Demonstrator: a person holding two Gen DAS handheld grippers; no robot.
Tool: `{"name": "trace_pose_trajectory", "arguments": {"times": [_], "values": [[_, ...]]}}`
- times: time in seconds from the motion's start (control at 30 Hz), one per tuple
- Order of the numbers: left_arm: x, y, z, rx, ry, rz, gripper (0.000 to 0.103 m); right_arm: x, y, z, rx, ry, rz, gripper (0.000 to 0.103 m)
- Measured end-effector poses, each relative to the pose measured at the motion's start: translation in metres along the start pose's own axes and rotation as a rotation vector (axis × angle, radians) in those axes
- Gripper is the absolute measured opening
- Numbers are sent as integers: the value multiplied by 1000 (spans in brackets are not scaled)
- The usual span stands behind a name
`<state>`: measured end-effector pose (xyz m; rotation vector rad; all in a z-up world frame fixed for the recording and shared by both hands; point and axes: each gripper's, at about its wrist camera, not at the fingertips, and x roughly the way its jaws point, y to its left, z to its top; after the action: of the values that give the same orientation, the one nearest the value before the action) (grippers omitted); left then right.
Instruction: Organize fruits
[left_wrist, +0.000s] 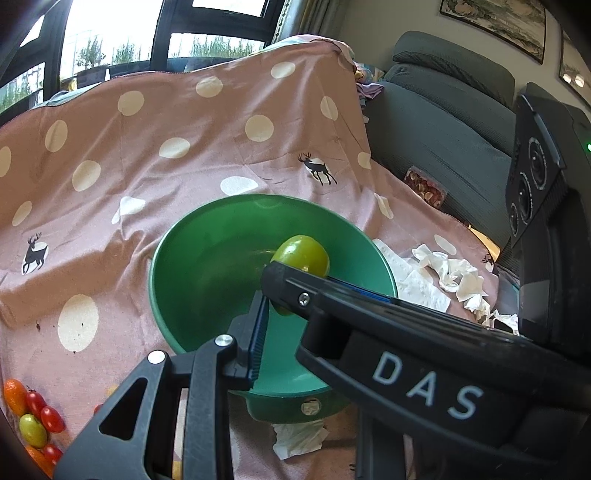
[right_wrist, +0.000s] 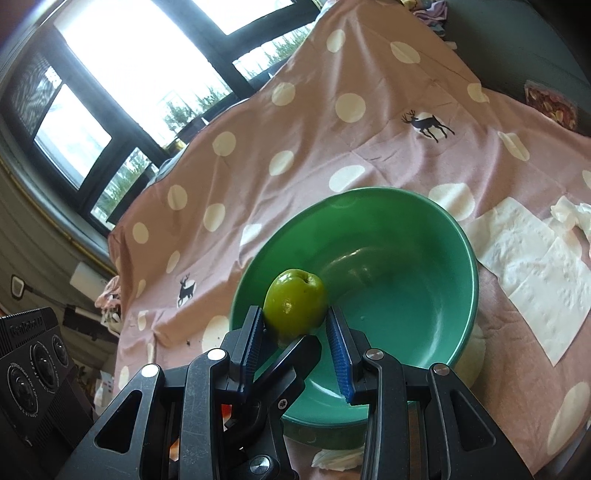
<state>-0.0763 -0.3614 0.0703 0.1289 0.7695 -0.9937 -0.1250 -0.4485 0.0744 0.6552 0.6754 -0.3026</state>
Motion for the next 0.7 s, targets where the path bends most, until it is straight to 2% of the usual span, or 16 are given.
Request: {"name": "trace_pose_trajectory", "arguments": {"times": [0.7], "values": [[18,3,-2,-20,54,-48,24,11,-13,0,31,37,-52,39]]}}
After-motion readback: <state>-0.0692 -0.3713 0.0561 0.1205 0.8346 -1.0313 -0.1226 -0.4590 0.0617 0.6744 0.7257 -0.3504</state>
